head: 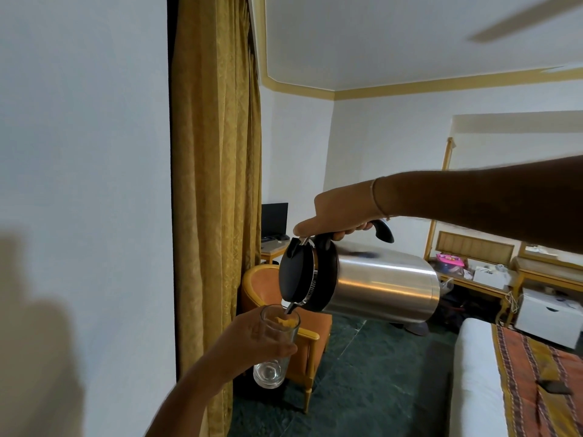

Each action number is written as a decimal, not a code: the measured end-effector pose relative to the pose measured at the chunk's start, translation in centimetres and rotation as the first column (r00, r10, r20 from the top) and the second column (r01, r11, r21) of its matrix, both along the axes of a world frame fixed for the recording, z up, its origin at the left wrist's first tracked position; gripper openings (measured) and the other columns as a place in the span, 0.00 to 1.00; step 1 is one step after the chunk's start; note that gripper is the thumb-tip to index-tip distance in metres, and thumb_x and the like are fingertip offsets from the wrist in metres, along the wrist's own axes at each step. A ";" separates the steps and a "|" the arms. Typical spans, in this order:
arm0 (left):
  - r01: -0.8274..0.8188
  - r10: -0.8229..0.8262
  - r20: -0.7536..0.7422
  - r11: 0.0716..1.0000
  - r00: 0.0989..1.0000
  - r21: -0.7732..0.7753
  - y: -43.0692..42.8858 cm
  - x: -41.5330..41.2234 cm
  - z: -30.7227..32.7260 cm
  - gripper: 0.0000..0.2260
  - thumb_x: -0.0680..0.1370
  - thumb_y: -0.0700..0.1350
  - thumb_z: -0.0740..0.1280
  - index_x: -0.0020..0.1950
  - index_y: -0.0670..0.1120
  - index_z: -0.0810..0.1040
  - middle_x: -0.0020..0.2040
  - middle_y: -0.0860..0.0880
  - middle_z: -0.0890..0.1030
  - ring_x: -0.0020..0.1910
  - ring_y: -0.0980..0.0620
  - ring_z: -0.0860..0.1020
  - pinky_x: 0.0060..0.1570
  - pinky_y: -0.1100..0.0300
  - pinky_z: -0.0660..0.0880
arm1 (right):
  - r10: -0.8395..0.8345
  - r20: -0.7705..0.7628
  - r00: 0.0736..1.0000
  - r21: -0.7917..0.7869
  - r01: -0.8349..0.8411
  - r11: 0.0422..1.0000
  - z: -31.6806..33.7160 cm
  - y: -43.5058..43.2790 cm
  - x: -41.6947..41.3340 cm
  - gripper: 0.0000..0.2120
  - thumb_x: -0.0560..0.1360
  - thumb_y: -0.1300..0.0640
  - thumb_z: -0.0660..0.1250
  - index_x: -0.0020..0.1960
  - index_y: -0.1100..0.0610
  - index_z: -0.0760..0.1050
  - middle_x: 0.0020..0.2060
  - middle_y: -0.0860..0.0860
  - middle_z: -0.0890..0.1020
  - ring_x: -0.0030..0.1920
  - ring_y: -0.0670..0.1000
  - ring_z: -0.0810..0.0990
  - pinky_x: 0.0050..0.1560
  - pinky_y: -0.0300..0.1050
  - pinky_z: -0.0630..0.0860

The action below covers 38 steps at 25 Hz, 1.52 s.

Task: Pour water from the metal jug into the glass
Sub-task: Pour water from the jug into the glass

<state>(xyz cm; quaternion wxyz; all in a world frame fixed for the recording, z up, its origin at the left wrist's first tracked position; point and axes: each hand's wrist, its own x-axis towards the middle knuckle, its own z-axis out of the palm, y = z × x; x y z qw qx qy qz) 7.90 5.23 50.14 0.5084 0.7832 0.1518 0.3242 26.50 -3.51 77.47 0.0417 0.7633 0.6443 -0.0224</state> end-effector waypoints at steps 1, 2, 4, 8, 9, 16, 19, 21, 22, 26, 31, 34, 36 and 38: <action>-0.004 0.004 -0.004 1.000 1.000 0.013 0.0 0.0 -0.1 0.20 0.67 0.53 0.83 0.57 0.64 0.84 0.55 0.57 0.90 0.56 0.54 0.89 0.50 0.60 0.87 | 0.010 0.018 1.000 0.000 -0.010 1.000 0.0 0.1 -0.1 0.31 0.73 0.27 0.61 0.28 0.52 0.73 0.20 0.46 0.70 0.19 0.48 0.64 0.27 0.41 0.65; -0.009 0.009 -0.012 1.000 1.000 0.025 0.1 0.1 -0.2 0.21 0.66 0.54 0.83 0.57 0.63 0.84 0.56 0.58 0.89 0.57 0.55 0.88 0.51 0.59 0.87 | 0.021 0.035 0.999 -0.002 -0.021 1.000 0.0 0.3 -0.3 0.31 0.72 0.26 0.60 0.28 0.52 0.73 0.20 0.46 0.70 0.19 0.47 0.64 0.28 0.42 0.66; -0.016 0.016 -0.017 0.999 1.000 0.043 0.3 0.3 -0.7 0.21 0.66 0.55 0.83 0.57 0.62 0.84 0.57 0.57 0.88 0.59 0.53 0.88 0.55 0.53 0.88 | 0.046 0.075 0.996 -0.005 -0.046 0.999 -0.1 0.6 -0.6 0.31 0.71 0.26 0.59 0.29 0.52 0.73 0.19 0.45 0.70 0.18 0.47 0.64 0.28 0.42 0.66; 0.003 -0.003 0.007 1.000 1.000 0.008 0.7 0.4 -1.1 0.25 0.64 0.61 0.87 0.58 0.63 0.84 0.59 0.58 0.87 0.62 0.54 0.86 0.57 0.50 0.87 | 0.073 0.120 0.990 0.003 -0.073 0.997 0.2 1.0 -1.0 0.31 0.72 0.26 0.59 0.28 0.52 0.73 0.19 0.45 0.69 0.18 0.47 0.64 0.30 0.45 0.67; 0.003 -0.003 0.009 1.000 1.000 0.005 0.7 0.4 -1.0 0.25 0.63 0.63 0.86 0.58 0.63 0.84 0.59 0.59 0.87 0.63 0.54 0.86 0.56 0.52 0.87 | 0.075 0.127 0.989 0.007 -0.077 0.997 0.3 1.1 -1.0 0.31 0.72 0.26 0.59 0.28 0.52 0.73 0.19 0.45 0.70 0.18 0.47 0.64 0.31 0.46 0.68; -0.045 0.045 -0.001 0.999 0.999 0.028 1.2 0.1 -1.0 0.22 0.64 0.56 0.86 0.55 0.65 0.85 0.54 0.54 0.88 0.59 0.54 0.87 0.53 0.55 0.87 | 0.069 0.168 0.983 0.029 -0.075 0.997 0.6 1.5 -0.9 0.32 0.68 0.24 0.59 0.27 0.52 0.73 0.19 0.45 0.70 0.20 0.49 0.65 0.35 0.49 0.70; -0.040 0.040 -0.019 0.999 0.999 -0.002 1.4 0.4 -1.4 0.30 0.62 0.56 0.85 0.63 0.54 0.83 0.58 0.45 0.88 0.60 0.47 0.88 0.59 0.44 0.87 | 0.075 0.165 0.983 0.030 -0.081 0.996 0.8 1.7 -1.1 0.34 0.65 0.22 0.58 0.24 0.53 0.74 0.19 0.45 0.71 0.21 0.49 0.66 0.36 0.51 0.71; -0.046 0.045 -0.038 0.999 0.998 -0.007 1.4 0.6 -1.5 0.33 0.62 0.57 0.84 0.64 0.48 0.82 0.57 0.42 0.88 0.59 0.46 0.89 0.59 0.43 0.87 | 0.082 0.167 0.982 0.025 -0.088 0.996 0.9 1.6 -1.3 0.35 0.64 0.22 0.57 0.23 0.53 0.74 0.18 0.45 0.71 0.19 0.48 0.66 0.35 0.50 0.71; -0.053 0.053 -0.042 0.999 0.998 -0.001 1.5 0.7 -1.7 0.33 0.62 0.57 0.84 0.63 0.48 0.82 0.56 0.42 0.89 0.58 0.46 0.89 0.59 0.44 0.87 | 0.087 0.162 0.983 0.022 -0.092 0.996 0.9 1.6 -1.4 0.34 0.64 0.22 0.57 0.24 0.52 0.74 0.18 0.45 0.71 0.18 0.48 0.65 0.35 0.50 0.71; -0.106 0.107 -0.050 0.994 0.993 0.029 1.6 0.8 -2.2 0.30 0.62 0.59 0.84 0.60 0.49 0.83 0.54 0.52 0.91 0.54 0.53 0.90 0.52 0.57 0.87 | 0.111 0.136 0.985 0.014 -0.114 0.993 0.8 1.5 -1.7 0.34 0.68 0.24 0.58 0.22 0.52 0.73 0.18 0.45 0.70 0.18 0.48 0.64 0.31 0.45 0.69; -0.114 0.118 -0.048 0.991 0.992 0.075 2.0 0.2 -2.0 0.28 0.64 0.61 0.86 0.58 0.54 0.81 0.55 0.67 0.88 0.54 0.65 0.87 0.44 0.72 0.83 | 0.118 0.127 0.985 0.026 -0.122 0.992 0.6 2.1 -1.8 0.31 0.73 0.26 0.59 0.29 0.53 0.74 0.18 0.45 0.71 0.18 0.48 0.65 0.29 0.42 0.69; -0.148 0.151 -0.024 0.985 0.988 0.085 2.2 -0.1 -2.0 0.23 0.63 0.63 0.82 0.55 0.61 0.83 0.56 0.64 0.88 0.57 0.62 0.87 0.45 0.68 0.83 | 0.118 0.096 0.988 0.016 -0.120 0.993 0.8 2.2 -1.7 0.31 0.72 0.27 0.59 0.25 0.51 0.73 0.19 0.45 0.71 0.18 0.49 0.65 0.27 0.41 0.68; -0.143 0.144 -0.009 0.984 0.989 0.111 2.1 -0.1 -2.1 0.22 0.64 0.63 0.82 0.55 0.67 0.82 0.57 0.62 0.88 0.59 0.61 0.86 0.47 0.67 0.84 | 0.115 0.099 0.988 0.010 -0.116 0.993 0.8 2.2 -1.6 0.33 0.72 0.27 0.59 0.22 0.51 0.72 0.19 0.45 0.71 0.18 0.49 0.65 0.26 0.40 0.67; -0.135 0.135 0.008 0.983 0.991 0.123 1.9 -0.1 -2.1 0.22 0.64 0.62 0.82 0.56 0.70 0.81 0.58 0.61 0.88 0.59 0.60 0.86 0.47 0.66 0.84 | 0.112 0.107 0.988 0.007 -0.113 0.994 0.8 2.3 -1.6 0.32 0.73 0.27 0.59 0.24 0.51 0.72 0.19 0.45 0.71 0.18 0.48 0.65 0.26 0.40 0.68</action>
